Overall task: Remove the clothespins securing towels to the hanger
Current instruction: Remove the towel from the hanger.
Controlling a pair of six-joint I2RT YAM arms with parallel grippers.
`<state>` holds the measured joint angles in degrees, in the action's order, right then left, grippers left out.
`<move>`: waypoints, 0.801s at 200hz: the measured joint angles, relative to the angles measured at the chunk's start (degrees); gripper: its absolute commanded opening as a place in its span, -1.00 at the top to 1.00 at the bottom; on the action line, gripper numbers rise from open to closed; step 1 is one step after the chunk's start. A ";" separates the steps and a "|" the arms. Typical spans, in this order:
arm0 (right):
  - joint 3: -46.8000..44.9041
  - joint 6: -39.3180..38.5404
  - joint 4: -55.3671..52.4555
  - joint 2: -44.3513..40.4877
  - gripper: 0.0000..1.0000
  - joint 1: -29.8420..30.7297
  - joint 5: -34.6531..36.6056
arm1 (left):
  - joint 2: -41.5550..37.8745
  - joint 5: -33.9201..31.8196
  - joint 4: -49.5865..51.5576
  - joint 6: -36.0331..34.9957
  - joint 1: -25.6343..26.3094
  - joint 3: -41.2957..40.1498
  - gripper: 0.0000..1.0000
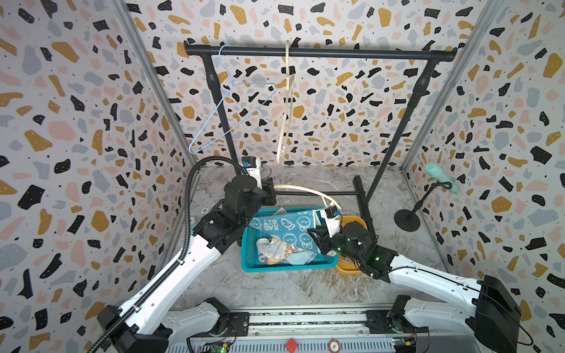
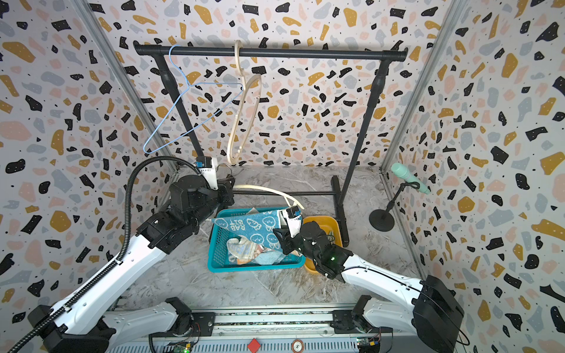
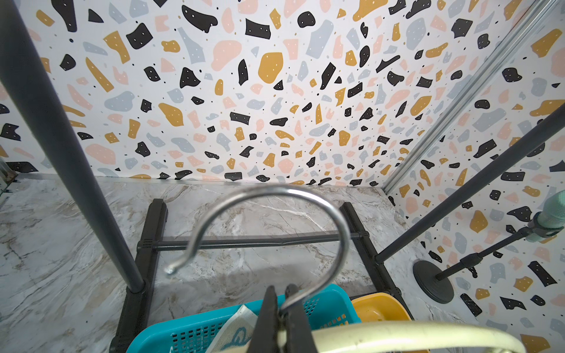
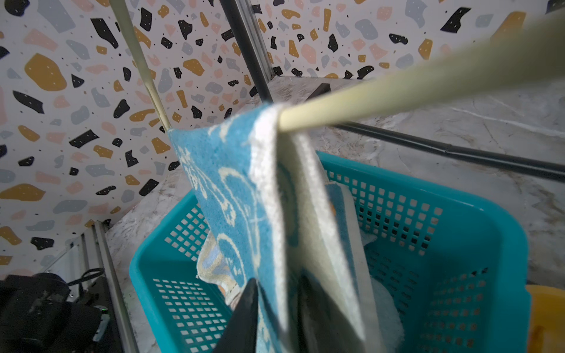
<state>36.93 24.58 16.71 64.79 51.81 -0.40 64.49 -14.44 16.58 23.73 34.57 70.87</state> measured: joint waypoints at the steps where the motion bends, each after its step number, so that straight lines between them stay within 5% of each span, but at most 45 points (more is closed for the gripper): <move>1: 0.00 0.07 0.02 0.02 0.90 0.02 0.00 | 0.00 -0.02 0.00 -0.02 -0.02 0.00 1.00; 160: 0.00 0.44 0.44 -5.16 1.00 0.94 -1.77 | -1.05 -9.88 0.81 -3.82 0.00 -2.43 1.00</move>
<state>36.93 25.02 17.15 59.64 52.75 -2.17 63.44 -24.32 17.39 19.90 34.57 68.45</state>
